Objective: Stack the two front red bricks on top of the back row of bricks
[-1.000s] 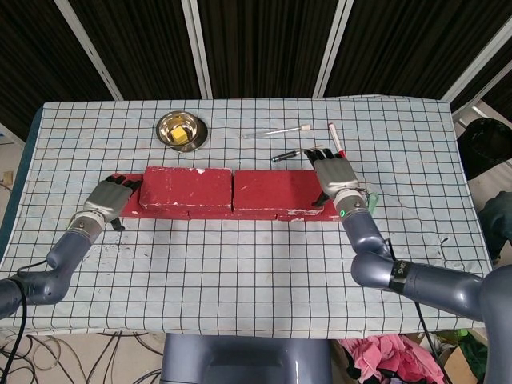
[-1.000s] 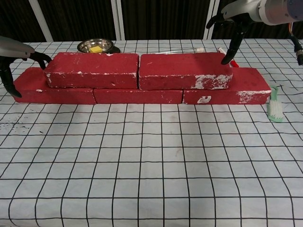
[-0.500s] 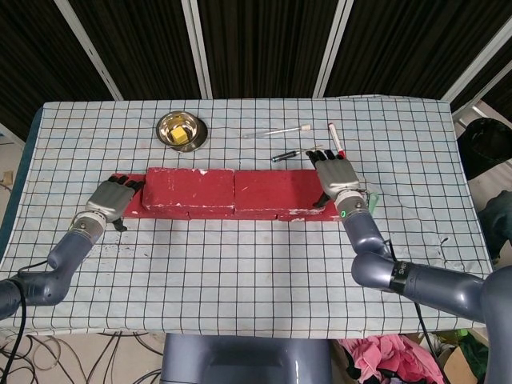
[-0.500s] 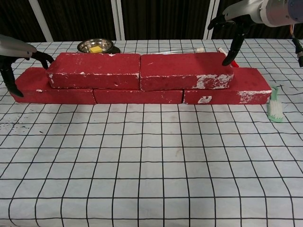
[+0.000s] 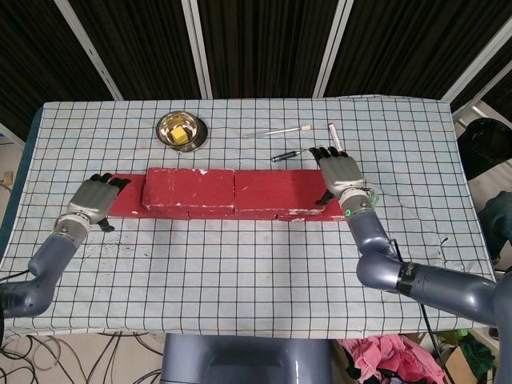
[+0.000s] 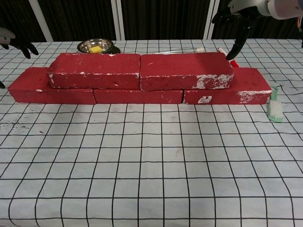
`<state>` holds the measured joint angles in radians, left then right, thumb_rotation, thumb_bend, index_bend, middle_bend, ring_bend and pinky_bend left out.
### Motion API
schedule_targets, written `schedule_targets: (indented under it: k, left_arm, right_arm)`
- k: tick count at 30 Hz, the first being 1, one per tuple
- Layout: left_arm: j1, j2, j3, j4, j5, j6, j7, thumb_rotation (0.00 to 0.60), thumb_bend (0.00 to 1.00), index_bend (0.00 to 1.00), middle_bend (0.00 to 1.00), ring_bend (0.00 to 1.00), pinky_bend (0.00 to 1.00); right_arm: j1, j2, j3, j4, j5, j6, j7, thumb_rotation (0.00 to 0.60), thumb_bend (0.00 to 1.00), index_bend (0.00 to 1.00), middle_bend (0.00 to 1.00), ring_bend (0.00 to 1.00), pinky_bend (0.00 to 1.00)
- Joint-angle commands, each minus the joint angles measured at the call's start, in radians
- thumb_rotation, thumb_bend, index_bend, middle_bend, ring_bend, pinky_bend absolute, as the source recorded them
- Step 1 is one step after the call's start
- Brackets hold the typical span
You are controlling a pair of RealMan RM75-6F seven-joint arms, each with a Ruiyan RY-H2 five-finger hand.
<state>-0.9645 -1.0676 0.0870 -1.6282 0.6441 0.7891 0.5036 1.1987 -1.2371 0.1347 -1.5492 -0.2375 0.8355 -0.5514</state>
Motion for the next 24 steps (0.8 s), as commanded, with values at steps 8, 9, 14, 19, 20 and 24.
schedule_targets:
  k: [8, 9, 14, 19, 20, 24]
  left_arm:
    - [0.197, 0.097, -0.031, -0.142, 0.364, 0.311, -0.185, 0.600, 0.10, 0.11, 0.14, 0.04, 0.12]
    - [0.221, 0.096, -0.022, -0.145, 0.397, 0.341, -0.195, 0.600, 0.10, 0.11, 0.14, 0.04, 0.12]
    - [0.351, 0.080, 0.030, -0.140, 0.519, 0.488, -0.251, 0.600, 0.10, 0.11, 0.14, 0.03, 0.11]
    - [0.516, 0.027, 0.082, -0.069, 0.649, 0.670, -0.372, 0.600, 0.10, 0.11, 0.13, 0.00, 0.07]
    - [0.553, 0.014, 0.093, -0.047, 0.677, 0.705, -0.409, 0.600, 0.10, 0.11, 0.13, 0.00, 0.07]
    - [0.652, -0.014, 0.122, 0.019, 0.738, 0.784, -0.462, 0.600, 0.10, 0.11, 0.13, 0.00, 0.05]
  right_arm:
    - [-0.196, 0.230, -0.037, -0.188, -0.236, 0.147, 0.134, 0.600, 0.00, 0.02, 0.05, 0.00, 0.11]
    - [-0.232, 0.261, -0.047, -0.218, -0.282, 0.166, 0.161, 0.600, 0.00, 0.02, 0.05, 0.00, 0.11]
    - [-0.421, 0.376, -0.128, -0.337, -0.534, 0.292, 0.290, 0.600, 0.00, 0.02, 0.05, 0.00, 0.11]
    - [-0.650, 0.405, -0.239, -0.393, -0.818, 0.518, 0.397, 0.600, 0.00, 0.02, 0.05, 0.00, 0.11]
    - [-0.696, 0.396, -0.259, -0.391, -0.874, 0.572, 0.405, 0.600, 0.00, 0.02, 0.05, 0.00, 0.11]
    - [-0.828, 0.344, -0.313, -0.367, -1.003, 0.710, 0.371, 0.600, 0.00, 0.02, 0.05, 0.00, 0.11]
